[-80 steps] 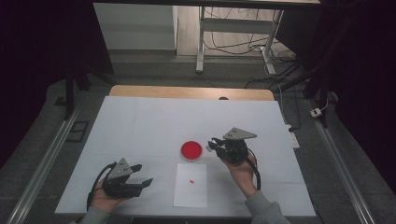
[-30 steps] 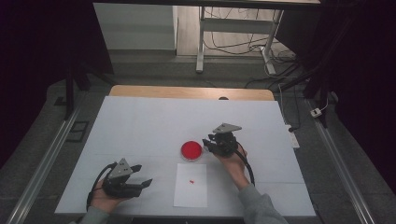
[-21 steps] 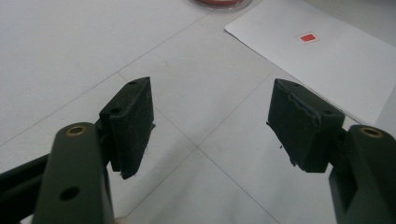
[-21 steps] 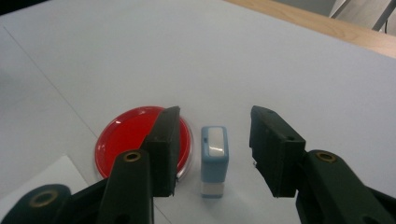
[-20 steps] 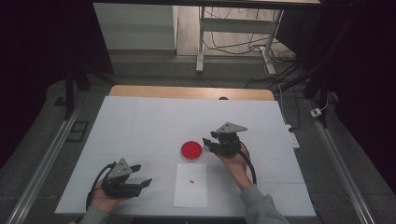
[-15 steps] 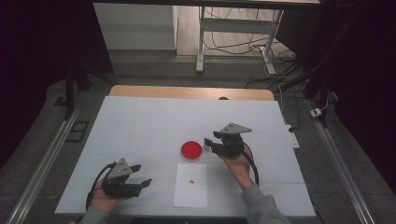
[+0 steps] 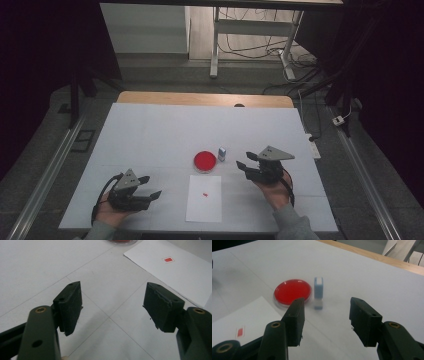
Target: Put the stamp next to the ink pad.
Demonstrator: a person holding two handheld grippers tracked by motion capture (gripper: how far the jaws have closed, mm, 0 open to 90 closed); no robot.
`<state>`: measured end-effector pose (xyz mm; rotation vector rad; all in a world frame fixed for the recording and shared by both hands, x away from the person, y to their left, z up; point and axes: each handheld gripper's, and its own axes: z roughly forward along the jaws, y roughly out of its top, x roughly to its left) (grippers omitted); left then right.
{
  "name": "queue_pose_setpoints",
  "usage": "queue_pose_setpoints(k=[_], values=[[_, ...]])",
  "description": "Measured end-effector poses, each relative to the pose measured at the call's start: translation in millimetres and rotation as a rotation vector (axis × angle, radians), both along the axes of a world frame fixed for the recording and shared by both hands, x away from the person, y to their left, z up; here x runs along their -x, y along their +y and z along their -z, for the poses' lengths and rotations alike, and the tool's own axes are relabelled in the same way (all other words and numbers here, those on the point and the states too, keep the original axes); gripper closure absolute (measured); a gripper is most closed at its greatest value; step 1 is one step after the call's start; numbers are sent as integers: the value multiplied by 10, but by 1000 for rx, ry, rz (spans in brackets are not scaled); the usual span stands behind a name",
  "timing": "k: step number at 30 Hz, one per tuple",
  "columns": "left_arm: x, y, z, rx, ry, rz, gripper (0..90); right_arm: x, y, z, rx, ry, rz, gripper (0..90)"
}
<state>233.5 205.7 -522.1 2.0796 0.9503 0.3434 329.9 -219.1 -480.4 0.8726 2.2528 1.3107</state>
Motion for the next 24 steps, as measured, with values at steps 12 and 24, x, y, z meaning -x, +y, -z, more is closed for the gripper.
queue_pose_setpoints(k=[12, 24], values=[[-3, 2, -2, 5, -2, -5, 309, 421, -514, 140, 24, -4, -2, 445], [-7, 49, -5, 17, 2, -26, 296, 466, -675, 211, 71, -16, 11, 438]])
